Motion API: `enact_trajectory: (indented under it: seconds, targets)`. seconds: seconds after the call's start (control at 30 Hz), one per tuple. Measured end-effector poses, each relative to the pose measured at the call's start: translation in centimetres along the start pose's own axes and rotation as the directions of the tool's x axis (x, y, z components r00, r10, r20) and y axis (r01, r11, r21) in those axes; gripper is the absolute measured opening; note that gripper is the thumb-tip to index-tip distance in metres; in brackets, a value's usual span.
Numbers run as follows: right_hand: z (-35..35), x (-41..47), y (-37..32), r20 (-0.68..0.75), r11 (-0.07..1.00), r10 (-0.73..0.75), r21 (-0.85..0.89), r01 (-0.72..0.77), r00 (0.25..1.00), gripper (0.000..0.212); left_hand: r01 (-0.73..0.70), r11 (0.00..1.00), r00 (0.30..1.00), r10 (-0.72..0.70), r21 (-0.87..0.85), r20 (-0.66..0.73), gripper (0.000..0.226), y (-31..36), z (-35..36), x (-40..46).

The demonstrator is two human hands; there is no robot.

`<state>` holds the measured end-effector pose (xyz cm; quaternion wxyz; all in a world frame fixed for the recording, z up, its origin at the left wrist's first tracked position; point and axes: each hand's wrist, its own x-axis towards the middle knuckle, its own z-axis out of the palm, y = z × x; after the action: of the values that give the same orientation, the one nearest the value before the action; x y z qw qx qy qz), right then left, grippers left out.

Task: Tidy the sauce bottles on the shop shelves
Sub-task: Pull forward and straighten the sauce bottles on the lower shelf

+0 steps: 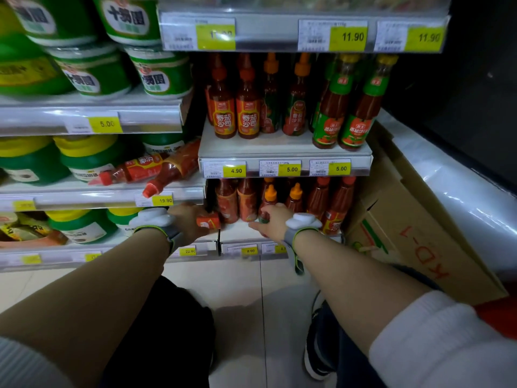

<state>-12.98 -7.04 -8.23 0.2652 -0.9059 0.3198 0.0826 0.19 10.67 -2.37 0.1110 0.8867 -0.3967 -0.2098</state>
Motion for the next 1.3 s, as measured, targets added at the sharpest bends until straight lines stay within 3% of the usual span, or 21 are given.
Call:
enact_trajectory:
  seconds: [0.07, 0.13, 0.27, 0.5, 0.9, 1.3]
  targets:
    - [-0.9, -0.2, -1.0, 0.012, 0.997, -0.055, -0.054, 0.055, 0.998, 0.063, 0.029, 0.999, 1.0, -0.029, 0.032, -0.008, 0.069, -0.9, -0.3, -0.5]
    - [-1.6, -0.5, -2.0, 0.011, 0.986, -0.122, -0.111, 0.123, 0.992, 0.059, 0.07, 0.993, 0.997, -0.068, 0.095, -0.03, 0.055, -1.8, -0.2, -0.5]
    - [-1.9, -0.4, -3.7, -0.014, 0.968, -0.204, -0.152, 0.2, 0.979, 0.054, 0.139, 0.977, 0.99, -0.133, 0.159, -0.047, 0.057, -3.4, 0.0, -0.6]
    - [0.5, 1.6, -6.4, -0.017, 0.959, -0.272, -0.091, 0.269, 0.962, 0.055, 0.182, 0.975, 0.983, -0.177, 0.124, -0.051, 0.056, -5.5, 0.8, 0.9]
    - [4.4, 7.5, -6.2, 0.055, 0.945, -0.298, -0.121, 0.303, 0.953, 0.052, 0.249, 0.946, 0.963, -0.265, 0.209, 0.054, 0.056, -10.8, 3.9, 6.2]
    - [7.8, 11.3, -5.5, 0.106, 0.929, -0.315, -0.171, 0.329, 0.943, 0.051, 0.291, 0.936, 0.955, -0.296, 0.196, -0.002, 0.045, -13.8, 6.8, 9.0]
